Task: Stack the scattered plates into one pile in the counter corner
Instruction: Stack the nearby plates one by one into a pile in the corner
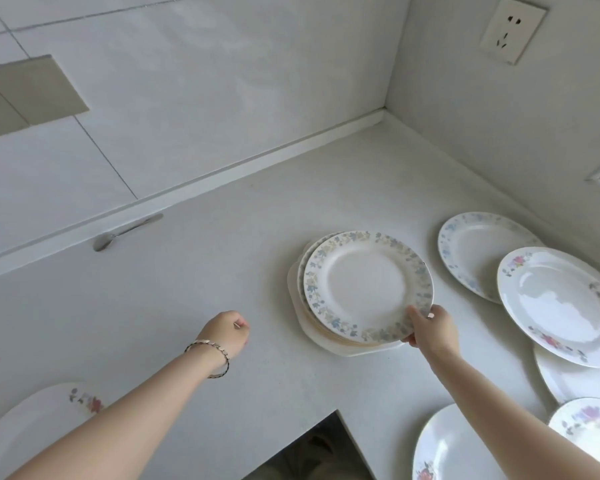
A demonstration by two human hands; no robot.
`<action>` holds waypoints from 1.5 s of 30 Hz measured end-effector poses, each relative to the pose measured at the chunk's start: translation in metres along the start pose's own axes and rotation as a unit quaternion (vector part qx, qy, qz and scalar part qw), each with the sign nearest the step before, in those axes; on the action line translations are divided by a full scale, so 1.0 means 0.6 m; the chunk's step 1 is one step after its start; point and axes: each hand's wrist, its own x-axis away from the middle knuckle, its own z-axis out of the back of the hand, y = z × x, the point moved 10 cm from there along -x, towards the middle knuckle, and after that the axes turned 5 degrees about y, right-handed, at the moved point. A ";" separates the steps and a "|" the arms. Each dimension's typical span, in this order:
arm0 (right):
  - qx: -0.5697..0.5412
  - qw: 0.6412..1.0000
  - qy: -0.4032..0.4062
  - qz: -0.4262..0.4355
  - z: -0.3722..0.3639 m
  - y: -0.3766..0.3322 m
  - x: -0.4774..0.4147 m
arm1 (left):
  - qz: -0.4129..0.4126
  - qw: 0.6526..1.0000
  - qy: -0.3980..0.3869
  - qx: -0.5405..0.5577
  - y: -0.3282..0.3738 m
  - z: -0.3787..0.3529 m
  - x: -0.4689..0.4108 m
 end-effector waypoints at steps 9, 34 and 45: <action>0.248 0.967 0.023 0.050 -0.022 -0.012 0.004 | -0.008 1.000 -0.001 -0.005 -0.003 0.009 -0.014; 0.409 0.777 -0.325 0.351 -0.435 -0.183 0.319 | 0.099 0.990 0.077 0.059 -0.299 0.177 0.005; 0.480 0.703 -0.391 0.351 -0.651 -0.142 0.489 | 0.279 0.947 0.151 0.053 -0.634 0.325 0.056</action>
